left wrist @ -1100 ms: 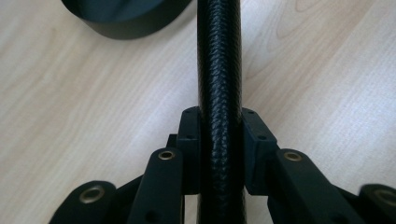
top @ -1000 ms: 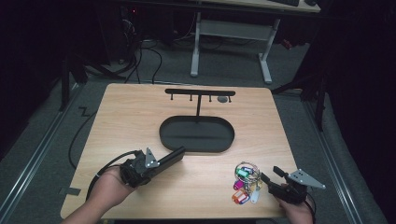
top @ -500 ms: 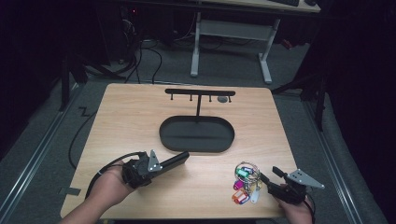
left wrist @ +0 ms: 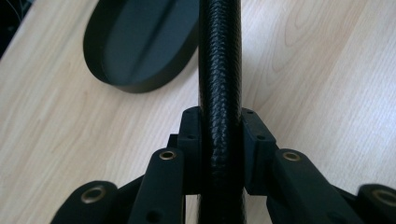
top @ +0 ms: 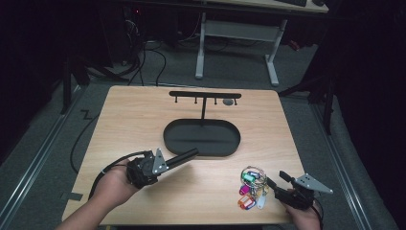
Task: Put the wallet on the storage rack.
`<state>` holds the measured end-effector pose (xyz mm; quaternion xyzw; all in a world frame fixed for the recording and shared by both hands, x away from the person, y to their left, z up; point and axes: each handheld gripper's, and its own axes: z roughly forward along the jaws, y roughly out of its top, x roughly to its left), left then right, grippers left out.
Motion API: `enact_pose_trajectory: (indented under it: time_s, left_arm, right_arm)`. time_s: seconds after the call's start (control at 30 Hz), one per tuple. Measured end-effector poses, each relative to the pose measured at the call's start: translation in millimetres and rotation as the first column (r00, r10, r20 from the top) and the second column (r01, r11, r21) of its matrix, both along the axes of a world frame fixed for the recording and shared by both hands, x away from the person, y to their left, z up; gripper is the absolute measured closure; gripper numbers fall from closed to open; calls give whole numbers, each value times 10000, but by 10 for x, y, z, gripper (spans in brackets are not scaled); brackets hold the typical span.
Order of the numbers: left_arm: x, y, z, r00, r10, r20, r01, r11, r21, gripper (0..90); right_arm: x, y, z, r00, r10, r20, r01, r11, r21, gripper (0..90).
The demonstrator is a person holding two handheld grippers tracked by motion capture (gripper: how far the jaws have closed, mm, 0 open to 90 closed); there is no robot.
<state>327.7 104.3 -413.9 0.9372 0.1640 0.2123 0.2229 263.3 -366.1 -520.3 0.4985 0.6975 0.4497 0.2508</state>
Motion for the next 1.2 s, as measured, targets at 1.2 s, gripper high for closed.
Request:
enact_pose_trajectory:
  time_s: [1.2]
  left_arm:
    - [664,-897,-120,9380,-2205,2675,1894,9723,1371,733]
  right_arm:
    - [-2,-17,-15,9999,103,-32,-102,9997,213,363]
